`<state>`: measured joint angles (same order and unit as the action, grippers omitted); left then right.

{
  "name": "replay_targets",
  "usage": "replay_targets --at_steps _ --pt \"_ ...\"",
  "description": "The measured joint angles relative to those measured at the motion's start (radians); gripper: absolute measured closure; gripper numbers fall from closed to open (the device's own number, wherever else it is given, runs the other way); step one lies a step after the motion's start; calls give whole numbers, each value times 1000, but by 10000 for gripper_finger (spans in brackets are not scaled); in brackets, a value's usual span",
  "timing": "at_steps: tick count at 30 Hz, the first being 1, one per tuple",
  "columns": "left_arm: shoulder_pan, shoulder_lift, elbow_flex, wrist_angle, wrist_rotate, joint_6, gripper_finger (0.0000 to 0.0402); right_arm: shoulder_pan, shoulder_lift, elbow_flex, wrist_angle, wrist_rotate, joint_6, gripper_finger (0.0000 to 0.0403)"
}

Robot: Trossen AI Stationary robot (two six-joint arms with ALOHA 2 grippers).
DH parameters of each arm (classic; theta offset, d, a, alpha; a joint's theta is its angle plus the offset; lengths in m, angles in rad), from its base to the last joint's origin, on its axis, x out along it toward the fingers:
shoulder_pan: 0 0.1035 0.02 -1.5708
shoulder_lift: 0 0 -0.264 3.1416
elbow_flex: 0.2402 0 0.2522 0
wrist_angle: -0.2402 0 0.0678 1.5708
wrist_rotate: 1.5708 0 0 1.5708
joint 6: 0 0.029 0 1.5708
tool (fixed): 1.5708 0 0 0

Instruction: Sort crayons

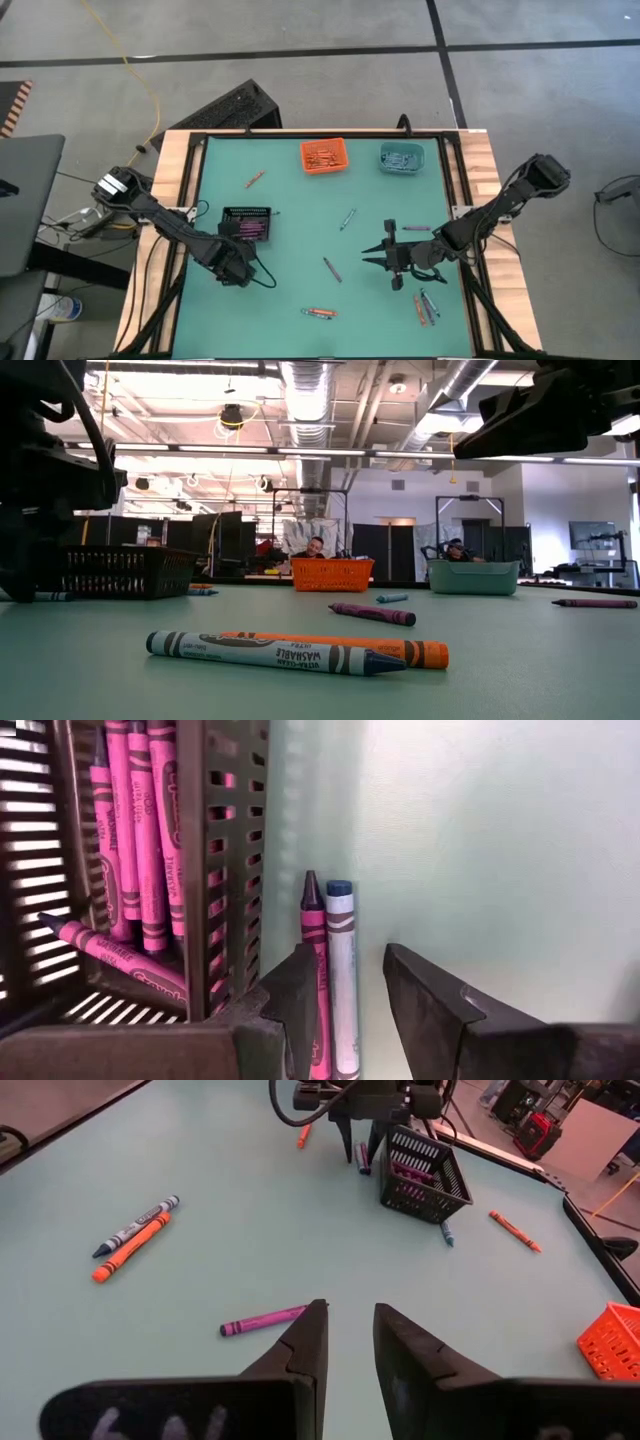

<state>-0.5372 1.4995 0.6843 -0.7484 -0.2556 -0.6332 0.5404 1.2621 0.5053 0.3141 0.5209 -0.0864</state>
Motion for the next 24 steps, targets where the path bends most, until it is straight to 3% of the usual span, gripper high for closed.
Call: replay_targets --at_steps 7,13,24 --pt "0 2 -5 -17 13 -14 298 0 0 0 0 0 0 317" --pt "2 6 21 -23 75 35 331 0 0 0 0 0 0 317" --pt "5 6 26 -8 87 30 374 0 0 0 0 0 0 317"
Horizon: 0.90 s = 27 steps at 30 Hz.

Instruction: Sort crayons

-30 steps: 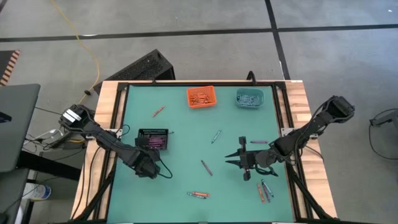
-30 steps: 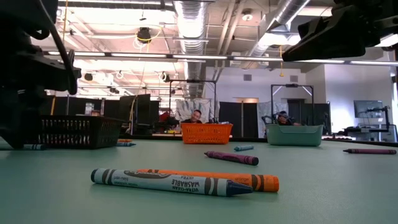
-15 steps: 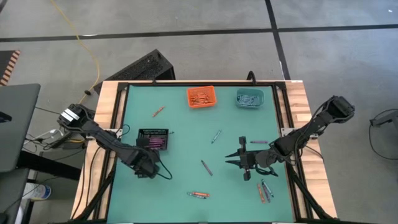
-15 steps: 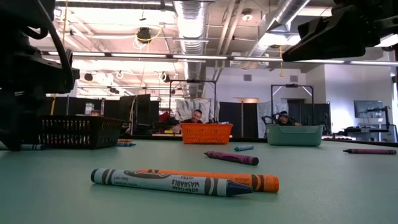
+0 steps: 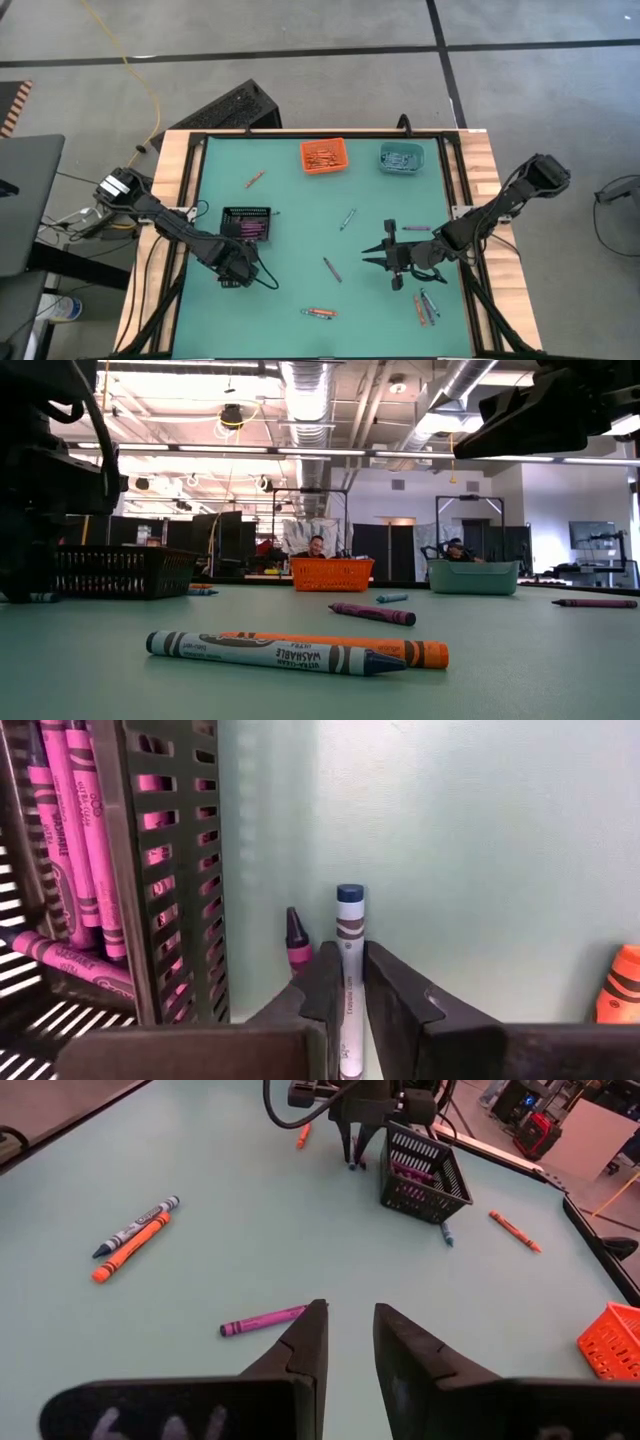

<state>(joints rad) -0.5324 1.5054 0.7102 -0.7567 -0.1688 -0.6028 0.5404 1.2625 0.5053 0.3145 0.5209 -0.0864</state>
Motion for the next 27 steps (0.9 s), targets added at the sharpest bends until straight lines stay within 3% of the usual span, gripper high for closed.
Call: replay_targets --at_steps 6,13,16,19,24,27 --pt "38 -7 -37 98 53 35 385 0 0 0 0 0 0 317" --pt "63 -27 43 22 91 67 388 0 0 0 1 0 0 317" --pt "61 -92 120 41 65 143 389 -7 0 0 8 0 0 317" --pt "63 -133 175 89 -25 208 389 -20 2 0 35 0 5 317" --pt "59 -221 192 453 -274 350 389 -63 3 -6 93 -122 7 317" --pt "63 -224 136 833 -306 511 389 -100 30 -22 225 -249 -29 317"
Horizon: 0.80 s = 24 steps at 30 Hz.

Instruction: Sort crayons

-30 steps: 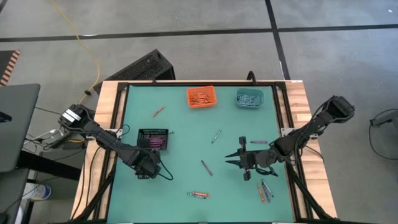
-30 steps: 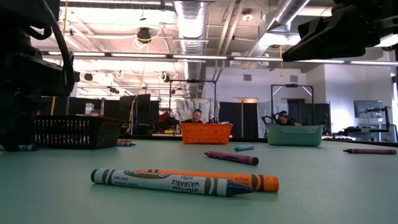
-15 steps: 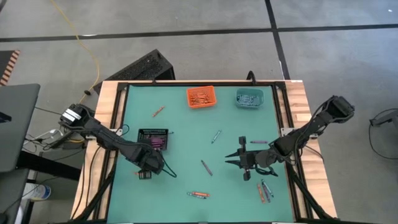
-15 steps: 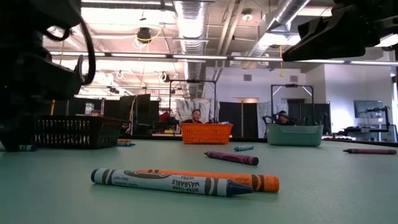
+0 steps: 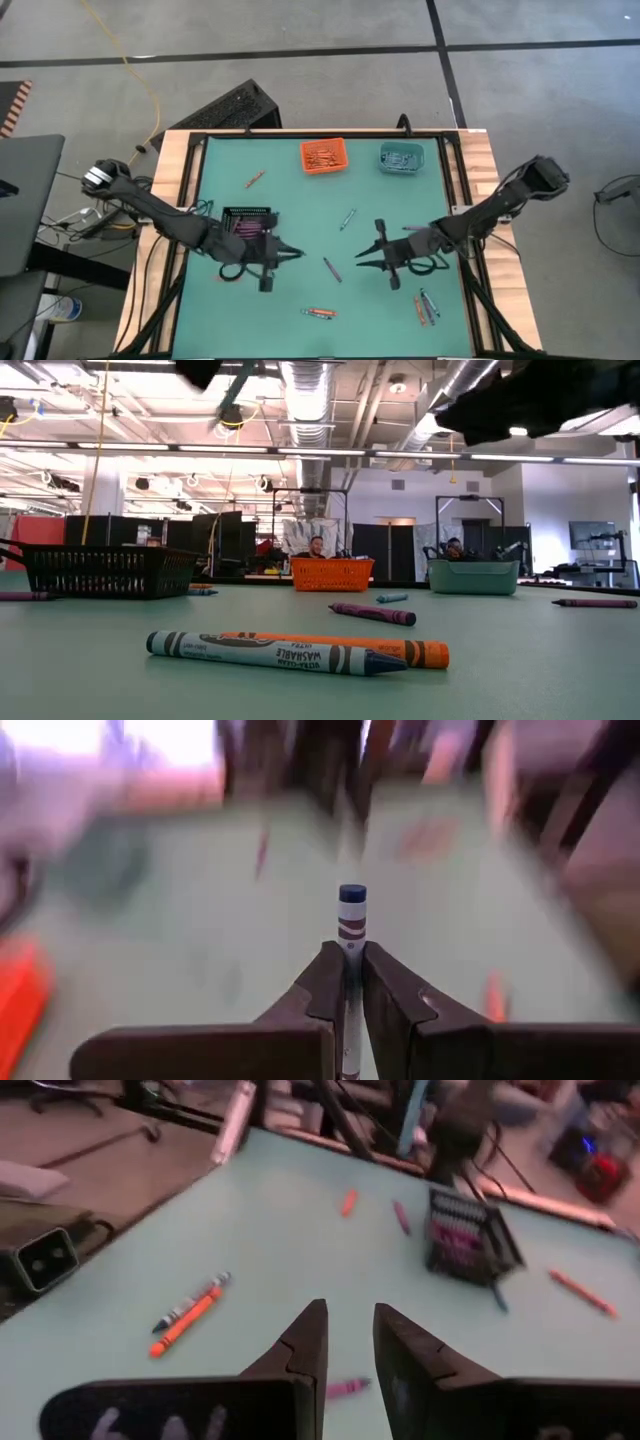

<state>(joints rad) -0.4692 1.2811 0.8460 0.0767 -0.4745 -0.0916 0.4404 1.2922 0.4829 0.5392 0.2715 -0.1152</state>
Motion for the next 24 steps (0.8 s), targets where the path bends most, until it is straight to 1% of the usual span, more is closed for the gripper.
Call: replay_targets --at_steps 2,4,6,9,12,14,17,19,24 --pt "8 26 -41 263 48 95 389 -16 42 -9 92 -39 -46 317" --pt "17 73 -71 449 114 158 389 -33 98 -8 217 -46 -91 317" --pt "30 135 -81 582 162 196 389 -46 154 -3 346 -46 -124 317" --pt "44 223 -67 714 214 248 389 -64 233 21 482 -64 -144 317" --pt "60 303 -48 741 242 278 389 -71 303 55 518 -68 -149 316" --pt "73 331 -29 738 254 294 389 -74 342 78 514 -67 -149 315" --pt "87 326 -14 741 263 309 389 -78 378 110 517 -70 -150 306" --pt "91 312 -15 710 265 309 389 -76 393 124 519 -89 -163 293" --pt "91 274 -14 672 269 296 389 -67 399 128 512 -114 -175 244"
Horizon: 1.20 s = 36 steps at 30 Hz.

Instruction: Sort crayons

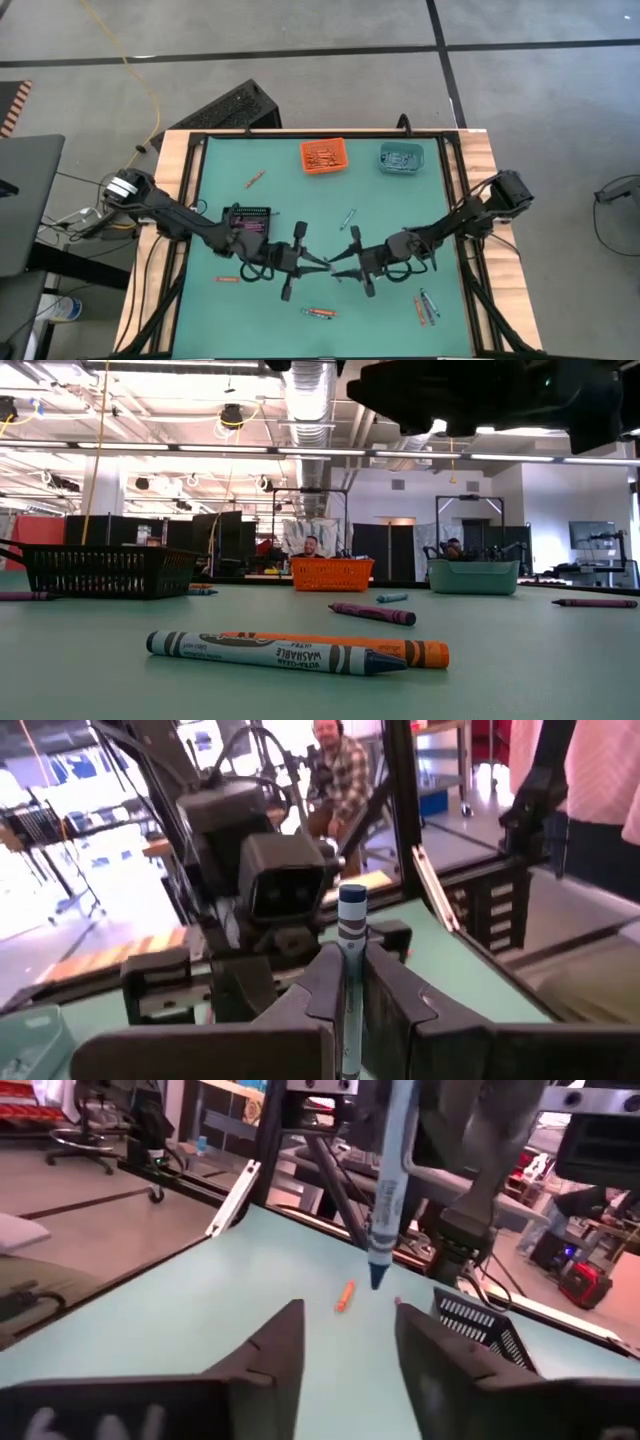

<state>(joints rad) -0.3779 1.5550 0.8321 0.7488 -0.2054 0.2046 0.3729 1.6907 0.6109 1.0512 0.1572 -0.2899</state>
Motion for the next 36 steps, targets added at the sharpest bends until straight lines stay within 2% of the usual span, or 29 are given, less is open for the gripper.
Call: replay_targets --at_steps 4,8,18,28,32,36 --pt "0 0 -1 -41 6 -24 389 -1 -1 0 -3 -2 -8 199" --pt "0 15 -1 -34 13 -48 389 -10 -1 14 0 -2 -7 171" --pt "19 66 -1 24 19 5 389 7 -1 34 0 -6 -9 172" --pt "39 65 -1 32 10 27 389 -3 -1 34 5 -3 -7 210" --pt "38 65 -1 32 11 26 389 -3 -1 34 5 -1 -7 251" --pt "38 65 -1 32 14 24 389 -3 -1 34 4 1 -7 309"
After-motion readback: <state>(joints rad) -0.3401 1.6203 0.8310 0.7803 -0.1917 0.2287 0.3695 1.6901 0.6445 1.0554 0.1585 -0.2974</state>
